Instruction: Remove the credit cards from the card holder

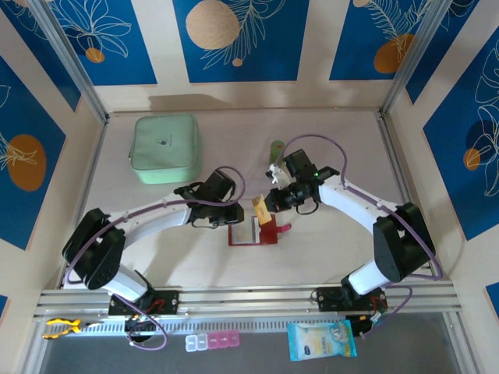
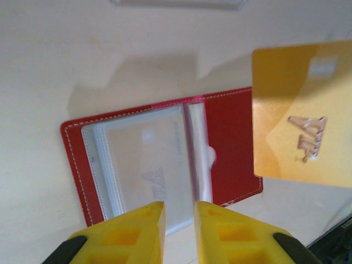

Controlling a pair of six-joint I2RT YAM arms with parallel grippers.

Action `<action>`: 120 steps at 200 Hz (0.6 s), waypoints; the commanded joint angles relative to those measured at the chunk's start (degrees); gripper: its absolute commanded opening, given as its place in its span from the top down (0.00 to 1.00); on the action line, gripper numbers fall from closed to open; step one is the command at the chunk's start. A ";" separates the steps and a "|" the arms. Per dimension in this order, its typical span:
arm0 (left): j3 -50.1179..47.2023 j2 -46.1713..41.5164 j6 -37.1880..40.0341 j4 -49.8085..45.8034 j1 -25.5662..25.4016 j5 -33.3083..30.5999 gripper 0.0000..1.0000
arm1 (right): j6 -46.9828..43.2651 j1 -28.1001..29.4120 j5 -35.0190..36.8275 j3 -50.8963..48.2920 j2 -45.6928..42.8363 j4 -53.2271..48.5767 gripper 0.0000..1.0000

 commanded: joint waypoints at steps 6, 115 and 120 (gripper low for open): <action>-1.61 -3.37 0.76 -1.34 1.72 -2.66 0.75 | -19.84 -1.13 1.98 7.56 2.48 -8.51 1.00; -8.93 -10.93 -0.99 1.78 6.07 -2.42 0.67 | -55.54 -0.35 9.11 39.55 22.77 -29.83 1.00; -9.04 -11.02 -1.00 1.70 6.25 -2.46 0.67 | -55.88 -0.36 9.00 40.48 23.53 -30.17 1.00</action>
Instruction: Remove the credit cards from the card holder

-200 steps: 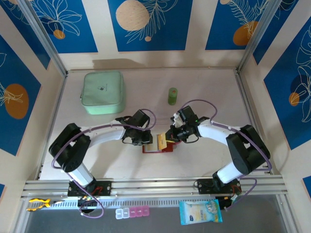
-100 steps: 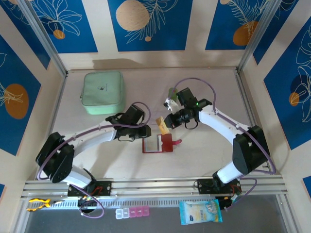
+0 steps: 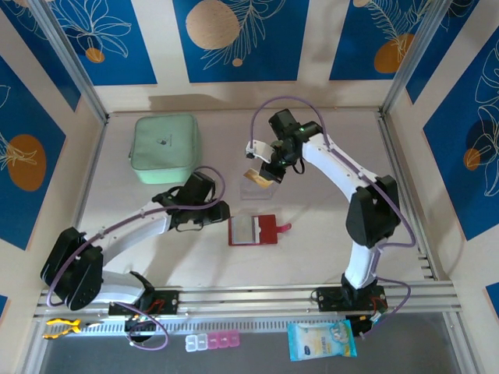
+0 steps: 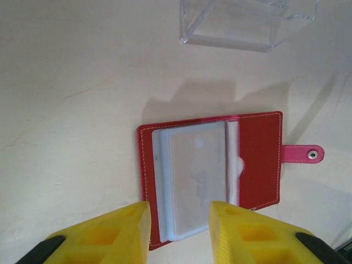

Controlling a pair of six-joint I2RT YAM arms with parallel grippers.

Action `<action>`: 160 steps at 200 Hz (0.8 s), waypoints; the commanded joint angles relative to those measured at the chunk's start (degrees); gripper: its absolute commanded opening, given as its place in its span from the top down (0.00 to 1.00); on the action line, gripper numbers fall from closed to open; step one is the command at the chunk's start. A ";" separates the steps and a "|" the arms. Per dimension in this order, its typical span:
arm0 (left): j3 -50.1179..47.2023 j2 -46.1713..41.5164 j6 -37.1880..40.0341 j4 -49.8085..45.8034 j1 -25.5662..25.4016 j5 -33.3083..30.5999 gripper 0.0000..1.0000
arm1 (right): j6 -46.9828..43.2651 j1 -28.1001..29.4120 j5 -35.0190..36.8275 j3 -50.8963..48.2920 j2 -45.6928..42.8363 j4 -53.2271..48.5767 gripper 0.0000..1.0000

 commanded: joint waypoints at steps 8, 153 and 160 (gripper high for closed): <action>-1.32 -2.08 -0.77 0.73 1.03 -0.37 0.67 | -7.90 0.48 0.84 6.05 4.73 -7.82 1.00; -5.36 -6.33 -2.02 2.05 4.27 1.01 0.65 | -13.51 1.79 0.69 18.44 19.66 -15.32 1.00; -5.37 -6.25 -2.12 2.25 4.38 1.26 0.65 | -13.58 1.79 0.50 18.58 19.95 -15.41 1.00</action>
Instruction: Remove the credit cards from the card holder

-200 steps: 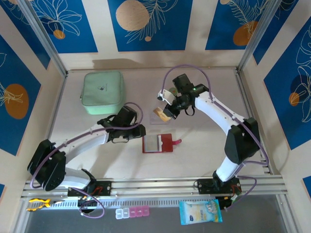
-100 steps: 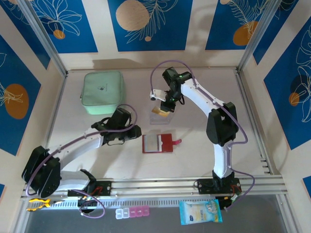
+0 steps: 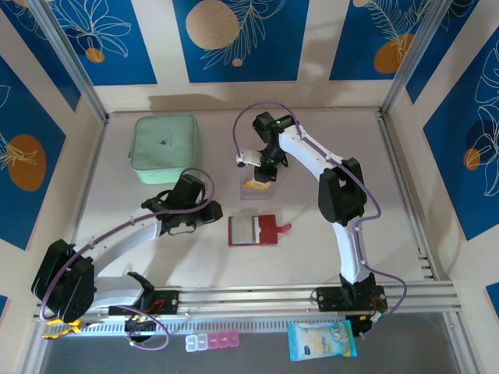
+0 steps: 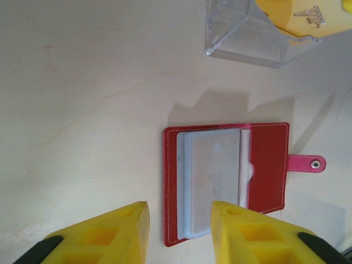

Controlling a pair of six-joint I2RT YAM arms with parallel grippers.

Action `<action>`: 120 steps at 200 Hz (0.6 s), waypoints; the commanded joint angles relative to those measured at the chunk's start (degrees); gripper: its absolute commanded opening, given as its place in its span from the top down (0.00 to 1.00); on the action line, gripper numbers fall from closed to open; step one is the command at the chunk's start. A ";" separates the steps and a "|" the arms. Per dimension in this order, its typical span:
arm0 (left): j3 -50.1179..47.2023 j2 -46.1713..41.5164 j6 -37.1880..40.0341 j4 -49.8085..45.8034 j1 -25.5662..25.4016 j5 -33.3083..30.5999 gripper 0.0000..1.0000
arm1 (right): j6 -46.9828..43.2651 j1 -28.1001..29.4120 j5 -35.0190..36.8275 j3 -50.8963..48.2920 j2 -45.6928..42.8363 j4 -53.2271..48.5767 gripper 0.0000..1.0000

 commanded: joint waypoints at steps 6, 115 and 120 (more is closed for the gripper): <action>-1.13 -0.74 -0.88 1.33 1.15 1.32 0.65 | -1.72 0.46 -3.10 2.32 2.03 -3.89 1.00; -1.46 1.90 -1.20 4.20 2.65 4.71 0.65 | -1.95 1.24 -7.11 -0.13 5.52 -4.96 0.99; -1.49 1.85 -1.33 4.48 2.64 4.88 0.65 | -1.95 1.33 -7.32 -0.14 5.57 -4.92 0.97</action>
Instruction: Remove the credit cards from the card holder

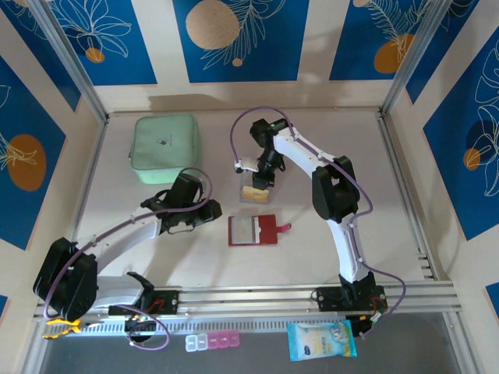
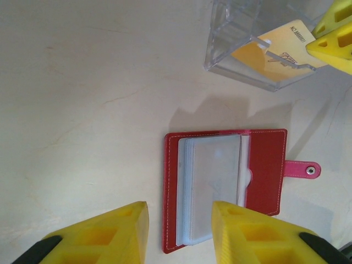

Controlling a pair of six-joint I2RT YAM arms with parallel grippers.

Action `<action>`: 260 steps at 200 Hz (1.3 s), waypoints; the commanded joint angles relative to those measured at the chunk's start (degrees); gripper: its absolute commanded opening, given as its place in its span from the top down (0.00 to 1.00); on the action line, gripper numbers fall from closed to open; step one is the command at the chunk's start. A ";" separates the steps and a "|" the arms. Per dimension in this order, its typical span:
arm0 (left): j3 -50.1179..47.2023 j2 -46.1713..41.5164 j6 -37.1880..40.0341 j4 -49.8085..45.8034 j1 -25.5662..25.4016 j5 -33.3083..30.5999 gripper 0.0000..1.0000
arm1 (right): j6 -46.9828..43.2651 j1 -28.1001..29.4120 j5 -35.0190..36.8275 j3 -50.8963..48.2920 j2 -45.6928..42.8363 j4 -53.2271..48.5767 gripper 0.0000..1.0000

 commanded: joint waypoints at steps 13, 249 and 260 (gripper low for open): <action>-0.78 0.70 -1.32 2.39 0.76 2.09 0.65 | -1.21 0.74 -3.66 -0.91 1.66 -1.81 0.92; 1.94 9.02 -2.20 8.03 -0.40 7.84 0.66 | 41.94 3.53 2.48 -36.24 -23.52 28.42 0.91; 2.20 9.71 -2.24 8.22 -0.76 8.09 0.66 | 42.78 3.49 3.79 -37.26 -23.09 29.28 0.90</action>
